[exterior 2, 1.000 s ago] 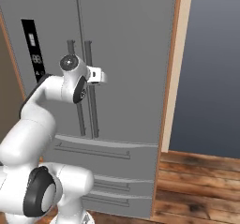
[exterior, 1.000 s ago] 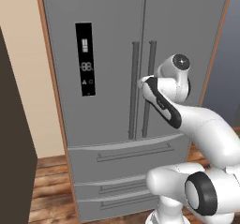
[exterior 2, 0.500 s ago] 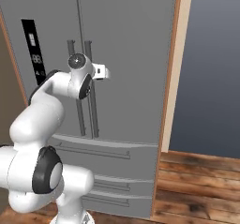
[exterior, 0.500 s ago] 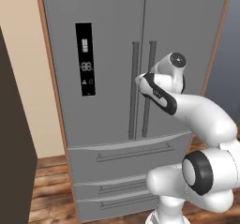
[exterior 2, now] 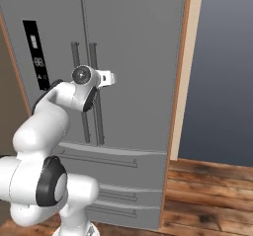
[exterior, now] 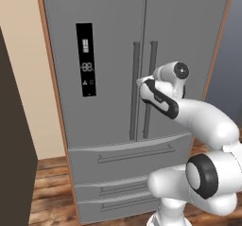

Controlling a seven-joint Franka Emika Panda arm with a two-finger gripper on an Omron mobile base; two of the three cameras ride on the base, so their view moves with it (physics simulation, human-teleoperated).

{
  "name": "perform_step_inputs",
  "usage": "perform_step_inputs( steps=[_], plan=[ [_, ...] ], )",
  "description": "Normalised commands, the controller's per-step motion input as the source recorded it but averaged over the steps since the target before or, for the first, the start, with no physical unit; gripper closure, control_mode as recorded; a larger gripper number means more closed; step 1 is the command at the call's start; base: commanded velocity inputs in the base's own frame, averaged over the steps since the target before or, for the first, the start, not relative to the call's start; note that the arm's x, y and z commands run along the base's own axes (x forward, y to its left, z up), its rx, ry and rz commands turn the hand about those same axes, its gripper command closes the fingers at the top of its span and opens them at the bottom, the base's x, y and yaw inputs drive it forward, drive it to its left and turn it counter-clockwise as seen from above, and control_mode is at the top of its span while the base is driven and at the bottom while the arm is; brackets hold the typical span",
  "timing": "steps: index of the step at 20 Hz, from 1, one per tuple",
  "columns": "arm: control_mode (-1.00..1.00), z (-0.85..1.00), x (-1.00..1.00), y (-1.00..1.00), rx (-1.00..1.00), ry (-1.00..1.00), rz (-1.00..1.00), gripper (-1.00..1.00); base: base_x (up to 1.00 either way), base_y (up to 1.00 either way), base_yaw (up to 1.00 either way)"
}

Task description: Retrieve a lemon from the fridge and place it on the cutting board with the fish.

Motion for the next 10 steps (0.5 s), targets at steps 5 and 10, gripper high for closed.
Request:
perform_step_inputs(
  steps=[5, 10],
  plan=[
    [-1.0, -0.03, 0.41, 0.0, 0.0, -0.06, 0.0, 1.0, 0.0, 0.0, 0.0],
    [-1.0, -0.01, 0.1, -0.05, 0.0, 0.01, 0.0, 1.0, 0.0, 0.0, 0.0]
  ],
)
